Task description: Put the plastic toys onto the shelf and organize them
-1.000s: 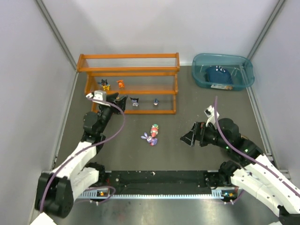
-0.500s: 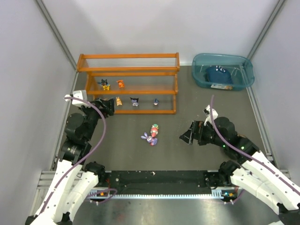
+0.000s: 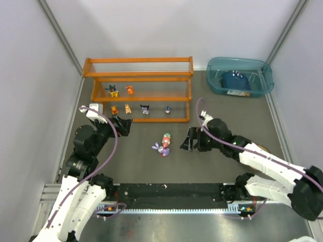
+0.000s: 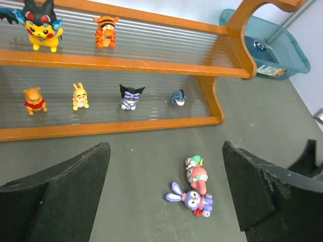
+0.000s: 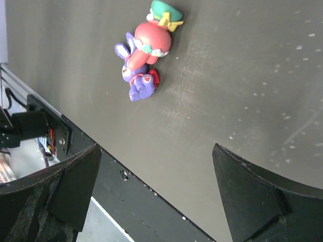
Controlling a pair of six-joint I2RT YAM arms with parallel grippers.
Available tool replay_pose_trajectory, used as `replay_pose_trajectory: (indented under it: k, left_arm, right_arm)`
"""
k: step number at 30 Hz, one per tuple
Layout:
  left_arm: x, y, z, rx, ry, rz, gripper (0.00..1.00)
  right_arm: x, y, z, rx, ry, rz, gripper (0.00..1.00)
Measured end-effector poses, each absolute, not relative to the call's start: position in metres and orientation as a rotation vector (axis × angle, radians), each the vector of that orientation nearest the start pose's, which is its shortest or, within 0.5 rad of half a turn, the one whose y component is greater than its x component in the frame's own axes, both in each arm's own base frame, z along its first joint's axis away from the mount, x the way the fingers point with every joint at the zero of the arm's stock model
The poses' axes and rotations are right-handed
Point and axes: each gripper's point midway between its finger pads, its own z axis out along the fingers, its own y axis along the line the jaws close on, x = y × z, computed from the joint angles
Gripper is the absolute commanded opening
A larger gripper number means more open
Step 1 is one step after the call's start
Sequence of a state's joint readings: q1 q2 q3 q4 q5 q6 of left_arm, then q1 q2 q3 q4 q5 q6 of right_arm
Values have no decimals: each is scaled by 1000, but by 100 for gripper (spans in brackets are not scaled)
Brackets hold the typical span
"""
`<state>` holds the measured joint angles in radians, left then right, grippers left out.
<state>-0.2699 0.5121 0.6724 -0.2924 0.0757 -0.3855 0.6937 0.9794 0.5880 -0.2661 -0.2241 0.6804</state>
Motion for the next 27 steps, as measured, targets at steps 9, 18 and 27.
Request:
replay_pose_trajectory:
  k: [9, 18, 27]
  left_arm:
    - [235, -100, 264, -9, 1759, -560, 99]
    - [230, -105, 260, 20, 1782, -588, 99]
    - [226, -106, 262, 34, 1773, -600, 99]
  right_arm:
    - [192, 283, 98, -181, 2468, 986, 81]
    - [187, 323, 66, -162, 2545, 1054, 72]
    - [195, 333, 51, -125, 2576, 1042, 65]
